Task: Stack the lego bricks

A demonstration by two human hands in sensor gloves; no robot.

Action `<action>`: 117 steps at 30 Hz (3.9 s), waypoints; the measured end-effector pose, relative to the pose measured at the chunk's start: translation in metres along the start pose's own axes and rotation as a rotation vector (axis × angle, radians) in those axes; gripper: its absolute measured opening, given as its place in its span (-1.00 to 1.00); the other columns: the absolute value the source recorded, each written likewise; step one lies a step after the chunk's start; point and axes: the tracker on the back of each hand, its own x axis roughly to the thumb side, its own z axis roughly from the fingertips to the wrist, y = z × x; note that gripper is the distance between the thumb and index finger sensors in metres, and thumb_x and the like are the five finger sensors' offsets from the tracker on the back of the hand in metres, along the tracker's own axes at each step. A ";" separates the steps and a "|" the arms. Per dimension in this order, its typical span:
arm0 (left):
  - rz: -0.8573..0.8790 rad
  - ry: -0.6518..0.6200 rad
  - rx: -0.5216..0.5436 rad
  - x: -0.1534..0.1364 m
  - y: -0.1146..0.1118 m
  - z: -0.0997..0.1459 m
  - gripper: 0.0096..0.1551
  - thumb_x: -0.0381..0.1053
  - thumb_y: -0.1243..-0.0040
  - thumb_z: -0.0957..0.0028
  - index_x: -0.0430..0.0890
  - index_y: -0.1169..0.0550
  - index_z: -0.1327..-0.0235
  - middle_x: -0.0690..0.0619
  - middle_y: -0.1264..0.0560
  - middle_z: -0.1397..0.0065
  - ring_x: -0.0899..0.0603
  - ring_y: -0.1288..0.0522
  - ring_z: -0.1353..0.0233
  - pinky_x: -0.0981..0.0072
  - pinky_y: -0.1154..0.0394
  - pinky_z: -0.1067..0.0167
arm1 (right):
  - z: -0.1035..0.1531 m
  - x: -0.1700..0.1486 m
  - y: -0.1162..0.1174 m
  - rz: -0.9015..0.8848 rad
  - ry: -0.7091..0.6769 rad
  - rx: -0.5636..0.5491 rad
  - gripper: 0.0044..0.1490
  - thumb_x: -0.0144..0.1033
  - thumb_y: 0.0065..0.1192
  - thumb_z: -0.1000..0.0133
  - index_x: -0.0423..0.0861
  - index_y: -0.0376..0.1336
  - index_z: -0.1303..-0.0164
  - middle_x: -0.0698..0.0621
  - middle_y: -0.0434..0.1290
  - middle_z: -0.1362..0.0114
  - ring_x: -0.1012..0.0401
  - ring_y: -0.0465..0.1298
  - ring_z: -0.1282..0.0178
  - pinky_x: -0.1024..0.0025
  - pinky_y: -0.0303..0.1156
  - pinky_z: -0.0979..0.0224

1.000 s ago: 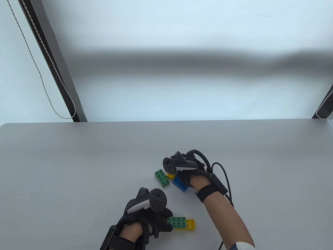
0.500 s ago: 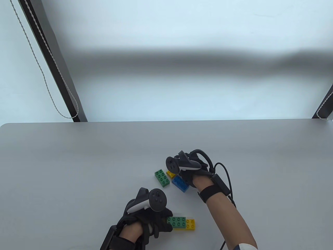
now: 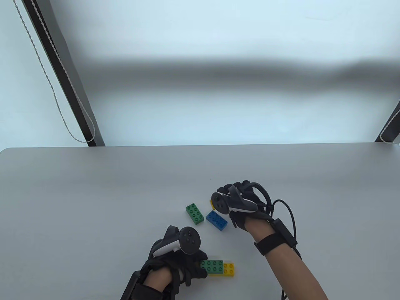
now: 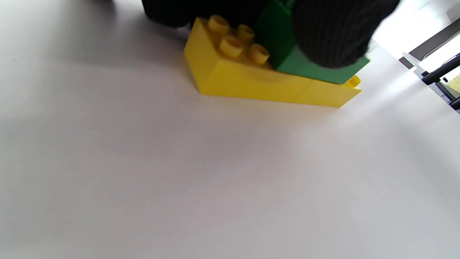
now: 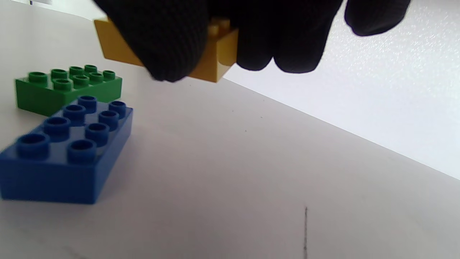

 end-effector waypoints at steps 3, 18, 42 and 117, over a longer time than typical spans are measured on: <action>-0.001 0.000 -0.002 0.000 0.000 0.000 -0.18 0.32 -0.24 0.18 0.09 -0.36 -0.38 0.04 -0.16 -0.60 -0.17 -0.08 -0.54 -0.31 -0.02 -0.46 | 0.017 -0.001 -0.007 -0.002 0.004 -0.019 -0.14 -0.17 0.44 0.18 -0.11 0.18 -0.33 -0.12 0.40 -0.41 -0.16 0.45 -0.40 -0.33 0.26 -0.42; 0.006 -0.005 -0.016 0.000 0.001 -0.003 -0.18 0.32 -0.25 0.18 0.09 -0.36 -0.38 0.04 -0.15 -0.59 -0.17 -0.07 -0.54 -0.32 0.00 -0.46 | 0.107 -0.006 -0.018 -0.085 0.027 -0.032 -0.13 -0.12 0.46 0.20 -0.12 0.22 -0.31 -0.12 0.44 -0.37 -0.14 0.49 -0.37 -0.35 0.25 -0.42; 0.025 -0.008 -0.024 -0.001 0.000 -0.003 -0.17 0.32 -0.25 0.18 0.09 -0.35 -0.38 0.04 -0.13 -0.59 -0.17 -0.05 -0.53 -0.31 0.04 -0.46 | 0.174 0.001 0.026 -0.276 0.023 0.059 -0.14 -0.07 0.48 0.22 -0.10 0.26 -0.28 -0.10 0.46 -0.36 -0.13 0.49 -0.37 -0.36 0.25 -0.42; 0.191 0.004 0.074 -0.025 0.026 0.008 -0.20 0.26 -0.21 0.12 0.04 -0.37 -0.42 -0.10 -0.29 -0.61 -0.31 -0.21 -0.55 -0.36 -0.14 -0.42 | 0.169 0.009 0.045 -0.396 0.029 0.158 0.08 0.18 0.42 0.24 -0.11 0.12 -0.41 -0.16 0.35 -0.45 -0.19 0.42 -0.41 -0.35 0.25 -0.41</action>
